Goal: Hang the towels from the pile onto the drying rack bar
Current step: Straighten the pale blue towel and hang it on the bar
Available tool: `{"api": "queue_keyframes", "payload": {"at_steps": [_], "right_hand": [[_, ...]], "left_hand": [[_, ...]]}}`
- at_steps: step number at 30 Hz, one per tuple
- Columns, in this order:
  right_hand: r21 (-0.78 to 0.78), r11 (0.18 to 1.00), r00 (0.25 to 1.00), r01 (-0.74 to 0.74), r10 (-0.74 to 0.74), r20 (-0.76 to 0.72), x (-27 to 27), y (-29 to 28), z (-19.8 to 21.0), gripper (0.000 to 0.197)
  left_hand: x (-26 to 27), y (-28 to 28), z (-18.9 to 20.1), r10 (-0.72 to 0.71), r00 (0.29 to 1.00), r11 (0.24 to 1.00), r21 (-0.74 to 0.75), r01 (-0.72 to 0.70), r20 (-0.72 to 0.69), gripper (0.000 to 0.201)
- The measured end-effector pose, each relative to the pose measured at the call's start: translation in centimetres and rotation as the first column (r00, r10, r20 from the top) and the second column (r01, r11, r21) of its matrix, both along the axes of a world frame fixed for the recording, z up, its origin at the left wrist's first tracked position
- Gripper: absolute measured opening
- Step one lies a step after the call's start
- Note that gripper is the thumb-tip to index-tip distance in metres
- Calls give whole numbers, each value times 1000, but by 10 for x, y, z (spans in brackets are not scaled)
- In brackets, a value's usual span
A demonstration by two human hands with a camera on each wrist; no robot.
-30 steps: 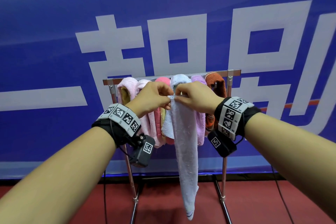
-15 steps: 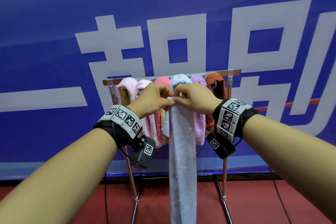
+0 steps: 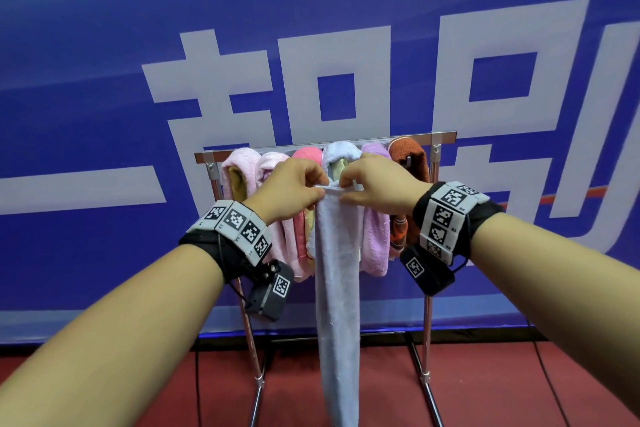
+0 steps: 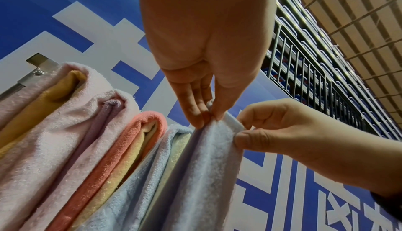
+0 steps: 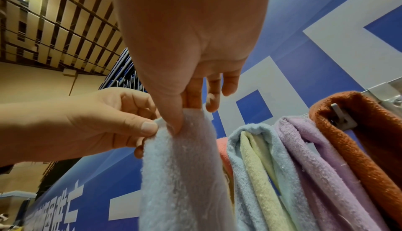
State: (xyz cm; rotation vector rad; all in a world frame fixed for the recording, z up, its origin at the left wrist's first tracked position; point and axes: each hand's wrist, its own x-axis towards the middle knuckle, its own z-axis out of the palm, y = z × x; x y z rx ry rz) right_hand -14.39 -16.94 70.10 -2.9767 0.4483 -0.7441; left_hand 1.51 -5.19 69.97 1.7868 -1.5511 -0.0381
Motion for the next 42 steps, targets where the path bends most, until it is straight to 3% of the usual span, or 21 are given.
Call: {"api": "queue_keyframes", "payload": {"at_steps": [12,23,30,33,37,42], "right_hand": [[154,988,1000,-16,16,-1,-9,-11,-6,34],[179,984,951,17,-71,302,3,-4,-4,7],[335,937,913,-100,-47,405,-2,2,7,35],[363,922,903,-132,-40,429,-3,3,11,43],[391,906,911,-165,-11,412,-6,7,12,48],[463,863,905,-203,-14,425,-13,1,10,55]], "left_hand": [[-1,0,6,-29,1000,998,-54,28,-6,16],[-2,3,15,45,998,995,-94,-41,34,18],[1,3,20,85,996,989,-120,-83,13,19],[-2,2,23,65,998,998,-12,-65,2,32],[-16,-2,30,-57,998,990,126,60,-28,54],[-28,-11,41,-85,986,984,169,60,142,16]]}}
